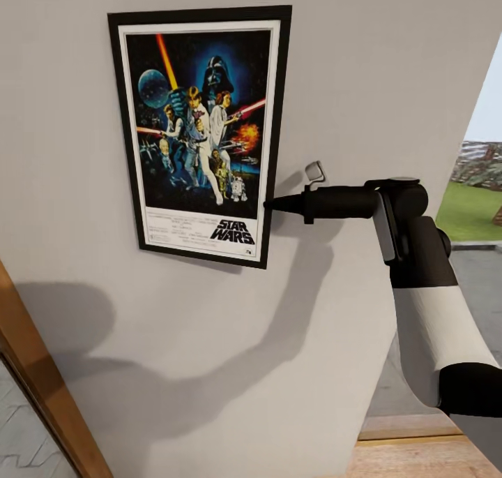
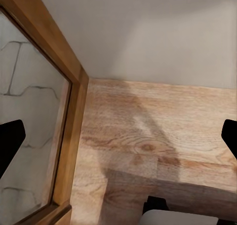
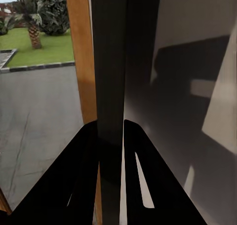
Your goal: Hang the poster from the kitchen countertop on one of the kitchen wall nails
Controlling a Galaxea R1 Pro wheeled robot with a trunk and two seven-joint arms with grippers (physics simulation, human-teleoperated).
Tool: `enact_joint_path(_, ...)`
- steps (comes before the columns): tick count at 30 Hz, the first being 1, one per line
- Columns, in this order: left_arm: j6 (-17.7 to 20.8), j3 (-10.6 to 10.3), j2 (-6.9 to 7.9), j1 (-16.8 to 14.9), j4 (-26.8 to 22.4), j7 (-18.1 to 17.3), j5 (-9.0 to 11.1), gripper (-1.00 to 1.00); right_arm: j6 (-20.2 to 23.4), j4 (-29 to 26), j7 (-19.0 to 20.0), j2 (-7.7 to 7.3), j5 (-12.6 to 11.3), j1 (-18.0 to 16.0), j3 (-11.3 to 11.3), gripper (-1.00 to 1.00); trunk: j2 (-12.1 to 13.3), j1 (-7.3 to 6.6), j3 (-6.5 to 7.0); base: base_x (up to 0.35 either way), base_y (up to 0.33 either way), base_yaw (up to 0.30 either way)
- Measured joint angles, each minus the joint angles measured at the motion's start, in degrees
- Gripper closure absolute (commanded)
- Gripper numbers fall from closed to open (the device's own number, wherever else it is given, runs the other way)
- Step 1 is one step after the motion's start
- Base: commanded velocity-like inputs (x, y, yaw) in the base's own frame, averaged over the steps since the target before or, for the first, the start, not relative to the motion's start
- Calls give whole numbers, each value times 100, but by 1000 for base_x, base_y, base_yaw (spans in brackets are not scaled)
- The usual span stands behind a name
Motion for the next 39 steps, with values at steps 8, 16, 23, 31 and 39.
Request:
enact_joint_path(8,0,0,0,0,0,0,0,-100,-154,-9,22,-1,32,66,-2,100,1,0,0,0,0,0)
enact_joint_path(16,-1,0,0,0,0,0,0,-100,-190,-140,129,-1,31,77,-1,100,1,0,0,0,0,0)
enact_joint_path(23,-1,0,0,0,0,0,0,-100,-336,-144,347,-8,32,124,-2,100,1,0,0,0,0,0)
enact_joint_path(31,1,0,0,0,0,0,0,-100,-391,-150,380,-14,32,284,-2,100,1,0,0,0,0,0)
enact_joint_path(39,-2,0,0,0,0,0,0,-100,-395,-157,383,-17,32,348,-2,100,1,0,0,0,0,0)
